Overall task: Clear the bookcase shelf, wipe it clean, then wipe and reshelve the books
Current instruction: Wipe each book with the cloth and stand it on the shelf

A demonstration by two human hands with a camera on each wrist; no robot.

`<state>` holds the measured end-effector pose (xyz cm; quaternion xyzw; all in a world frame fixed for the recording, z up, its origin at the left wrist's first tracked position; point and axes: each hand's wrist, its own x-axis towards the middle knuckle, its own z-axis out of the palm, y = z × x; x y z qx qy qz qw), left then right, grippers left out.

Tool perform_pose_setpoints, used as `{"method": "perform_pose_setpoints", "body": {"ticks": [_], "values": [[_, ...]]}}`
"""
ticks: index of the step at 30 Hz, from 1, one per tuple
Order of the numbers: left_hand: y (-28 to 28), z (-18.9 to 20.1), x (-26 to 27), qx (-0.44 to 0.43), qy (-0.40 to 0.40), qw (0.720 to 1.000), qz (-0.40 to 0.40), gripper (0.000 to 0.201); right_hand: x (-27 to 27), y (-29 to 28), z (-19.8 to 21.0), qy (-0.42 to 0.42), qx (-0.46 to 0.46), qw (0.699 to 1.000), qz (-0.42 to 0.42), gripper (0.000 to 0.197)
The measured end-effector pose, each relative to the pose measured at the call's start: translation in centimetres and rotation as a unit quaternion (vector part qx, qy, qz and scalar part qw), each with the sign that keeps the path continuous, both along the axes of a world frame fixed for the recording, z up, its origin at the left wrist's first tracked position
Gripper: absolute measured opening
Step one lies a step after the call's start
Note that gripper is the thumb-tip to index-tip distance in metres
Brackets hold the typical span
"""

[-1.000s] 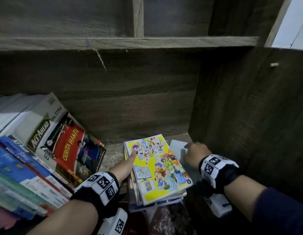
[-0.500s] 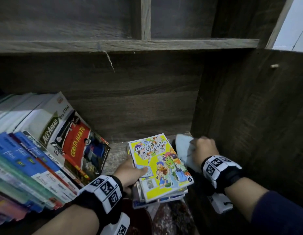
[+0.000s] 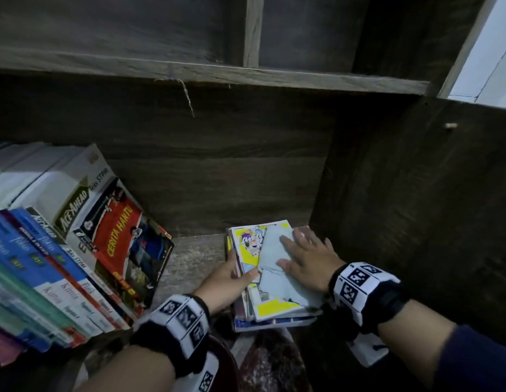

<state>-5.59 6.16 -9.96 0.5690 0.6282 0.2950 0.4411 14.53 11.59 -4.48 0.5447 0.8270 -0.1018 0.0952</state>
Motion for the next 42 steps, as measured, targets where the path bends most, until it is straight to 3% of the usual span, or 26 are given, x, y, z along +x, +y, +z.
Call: {"method": "perform_pose_setpoints", "body": {"ticks": [3, 5, 10, 14, 24, 30, 36, 42], "values": [[-1.5, -1.3, -1.3, 0.012, 0.046, 0.993, -0.104, 0.090, -0.4, 1.6, -1.1, -0.055, -0.034, 0.997, 0.043, 0.061], [-2.1, -2.1, -1.9, 0.015, 0.131, 0.983, -0.129, 0.088, -1.2, 2.6, -0.9, -0.081, -0.023, 0.995, 0.061, 0.061], [-2.8, -1.7, -1.2, -0.020, 0.120, 0.987, -0.104, 0.084, -4.0, 5.0, -0.4, -0.094, -0.044, 0.992, 0.068, 0.061], [-2.6, -1.6, -0.8, -0.027, 0.086, 0.993, -0.082, 0.083, -5.2, 5.2, -0.3, -0.047, -0.065, 0.993, 0.087, 0.059], [-2.4, -2.1, -0.5, -0.051, 0.077, 0.993, -0.074, 0.075, -0.3, 0.0, -0.5, 0.050, -0.121, 0.985, 0.115, 0.054], [-2.2, -1.5, 0.7, -0.038, 0.071, 0.996, -0.024, 0.054, 1.5, -1.8, -1.5, 0.032, -0.070, 0.989, 0.127, 0.052], [-1.5, -2.8, 3.2, 0.000, 0.126, 0.990, 0.066, 0.045, 1.0, -2.3, -2.4, 0.011, -0.031, 0.994, 0.109, 0.055], [-0.8, -4.0, 3.7, 0.020, 0.129, 0.986, 0.101, 0.046, 0.4, 2.1, -2.6, -0.014, 0.011, 0.998, 0.054, 0.059]]}}
